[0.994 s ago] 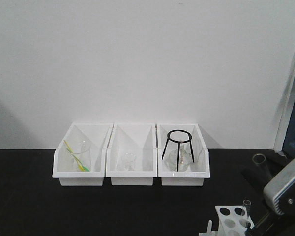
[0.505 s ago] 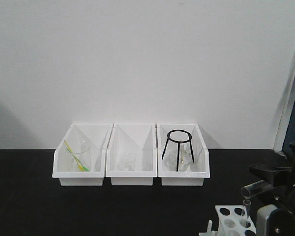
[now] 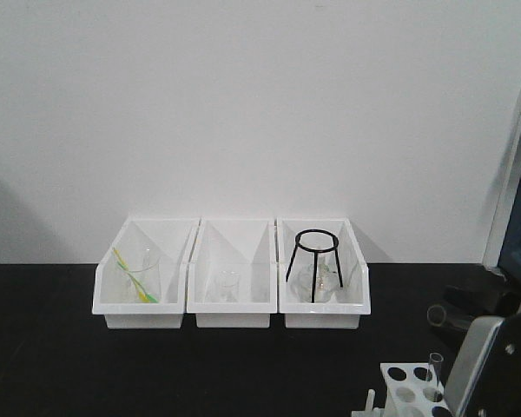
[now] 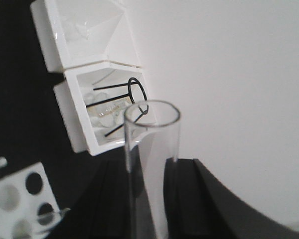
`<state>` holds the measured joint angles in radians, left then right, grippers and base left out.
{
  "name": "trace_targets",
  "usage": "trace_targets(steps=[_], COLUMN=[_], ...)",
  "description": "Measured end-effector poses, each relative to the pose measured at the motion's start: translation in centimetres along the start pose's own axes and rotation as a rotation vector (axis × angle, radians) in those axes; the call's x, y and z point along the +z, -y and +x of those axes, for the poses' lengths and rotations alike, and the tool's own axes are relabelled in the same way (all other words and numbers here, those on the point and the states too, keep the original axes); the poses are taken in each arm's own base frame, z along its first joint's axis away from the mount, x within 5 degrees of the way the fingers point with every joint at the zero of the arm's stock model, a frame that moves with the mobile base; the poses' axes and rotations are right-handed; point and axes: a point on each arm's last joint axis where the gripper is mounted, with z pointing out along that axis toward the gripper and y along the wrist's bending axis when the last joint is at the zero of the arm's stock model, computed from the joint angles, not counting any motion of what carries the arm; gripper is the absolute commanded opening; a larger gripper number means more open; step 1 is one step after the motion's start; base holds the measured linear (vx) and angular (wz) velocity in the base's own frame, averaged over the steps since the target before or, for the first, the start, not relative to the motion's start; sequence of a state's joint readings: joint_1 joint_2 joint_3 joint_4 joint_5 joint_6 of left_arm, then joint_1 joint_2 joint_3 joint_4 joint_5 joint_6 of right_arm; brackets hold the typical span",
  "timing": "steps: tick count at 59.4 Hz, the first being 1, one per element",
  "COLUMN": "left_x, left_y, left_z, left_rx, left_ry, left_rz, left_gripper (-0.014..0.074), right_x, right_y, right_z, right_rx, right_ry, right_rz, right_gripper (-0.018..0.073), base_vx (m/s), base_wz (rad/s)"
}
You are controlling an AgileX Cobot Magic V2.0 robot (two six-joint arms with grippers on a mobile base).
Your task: Flip and reinsert test tube from rack
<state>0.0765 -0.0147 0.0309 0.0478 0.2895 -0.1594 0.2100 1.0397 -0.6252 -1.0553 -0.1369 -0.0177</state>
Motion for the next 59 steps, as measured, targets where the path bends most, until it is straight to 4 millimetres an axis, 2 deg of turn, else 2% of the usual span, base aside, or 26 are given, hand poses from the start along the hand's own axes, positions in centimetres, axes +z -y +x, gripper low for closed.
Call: trace_targets(steps=[11,18,32,41,47,59], left_x=[0.0,0.0,0.0,0.0,0.0,0.0], left_y=[0.0,0.0,0.0,0.0,0.0,0.0], left_z=[0.0,0.0,0.0,0.0,0.0,0.0], left_rx=[0.0,0.0,0.0,0.0,0.0,0.0], left_ry=[0.0,0.0,0.0,0.0,0.0,0.0], left_rz=[0.0,0.0,0.0,0.0,0.0,0.0], left_gripper=[-0.0006,-0.0006,-0.0006,-0.0006,-0.0006,-0.0006], right_x=[0.0,0.0,-0.1,0.1,0.8,2.7], right_y=[0.3,0.5,0.3,-0.9,-1.9,-2.9], right_z=[0.2,0.2,0.2,2.1,3.2,3.8], right_rx=[0.597,0.837,1.048,1.132,1.156,1.162], right_ry=[-0.006,0.0,0.102,0.099,0.074,0.083], right_rz=[0.039,0.059,0.088,0.134,0.135,0.105], right_gripper=[0.0124,0.0124,0.0124,0.0124,0.0124,0.0124], base_vx=[0.0,0.0,0.0,0.0,0.0,0.0], base_wz=[0.0,0.0,0.0,0.0,0.0,0.0])
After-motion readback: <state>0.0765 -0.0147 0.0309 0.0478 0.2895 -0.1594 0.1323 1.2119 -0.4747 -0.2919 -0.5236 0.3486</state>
